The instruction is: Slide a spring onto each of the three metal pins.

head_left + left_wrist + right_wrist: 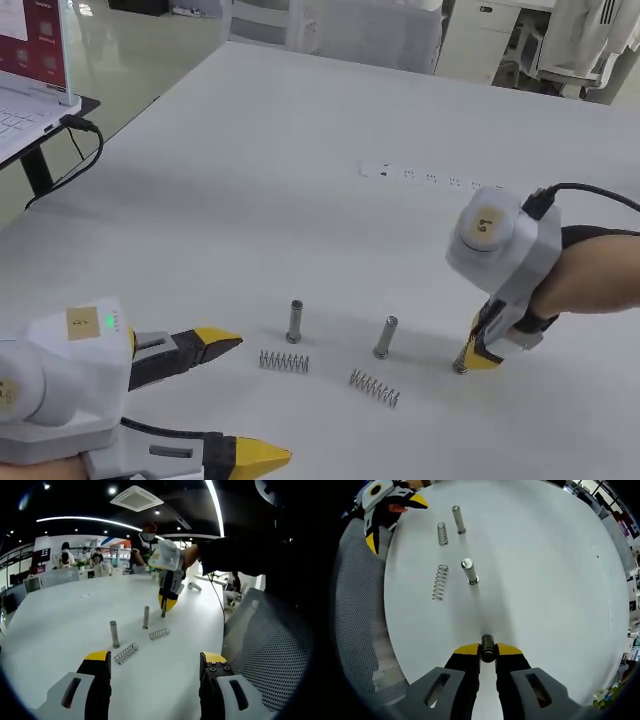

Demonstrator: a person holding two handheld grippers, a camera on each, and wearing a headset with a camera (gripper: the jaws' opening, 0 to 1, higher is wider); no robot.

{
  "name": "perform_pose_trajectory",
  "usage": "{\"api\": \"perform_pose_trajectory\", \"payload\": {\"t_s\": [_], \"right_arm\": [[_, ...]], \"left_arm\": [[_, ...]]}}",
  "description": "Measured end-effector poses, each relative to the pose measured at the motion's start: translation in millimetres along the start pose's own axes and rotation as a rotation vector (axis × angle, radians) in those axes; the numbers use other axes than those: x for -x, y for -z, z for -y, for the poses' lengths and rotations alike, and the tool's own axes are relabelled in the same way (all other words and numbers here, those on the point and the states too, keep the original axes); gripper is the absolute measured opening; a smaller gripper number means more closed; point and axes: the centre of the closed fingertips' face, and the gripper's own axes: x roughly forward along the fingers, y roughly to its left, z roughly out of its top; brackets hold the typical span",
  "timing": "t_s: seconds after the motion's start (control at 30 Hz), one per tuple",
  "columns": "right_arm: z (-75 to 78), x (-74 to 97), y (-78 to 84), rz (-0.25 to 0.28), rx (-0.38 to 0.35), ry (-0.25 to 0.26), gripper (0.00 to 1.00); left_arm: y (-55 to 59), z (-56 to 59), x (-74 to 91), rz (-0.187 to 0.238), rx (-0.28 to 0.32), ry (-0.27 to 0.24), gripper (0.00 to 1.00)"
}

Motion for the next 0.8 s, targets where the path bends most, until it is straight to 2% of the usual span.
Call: {"api": "perform_pose_trajectory", "payload": {"t_s": [0.37, 0.8], "right_arm": [[1.0, -0.4, -1.3, 0.013, 0.01, 0.005, 0.1], [0.5, -0.5, 4.0, 0.026, -0.004, 0.01, 0.19]], "left_arm": [[0.9, -0.1, -0.7, 0.0, 0.002, 0.001, 0.68], [-0.1, 0.5, -2.0, 0.003, 0.002, 0.005, 0.68]]}}
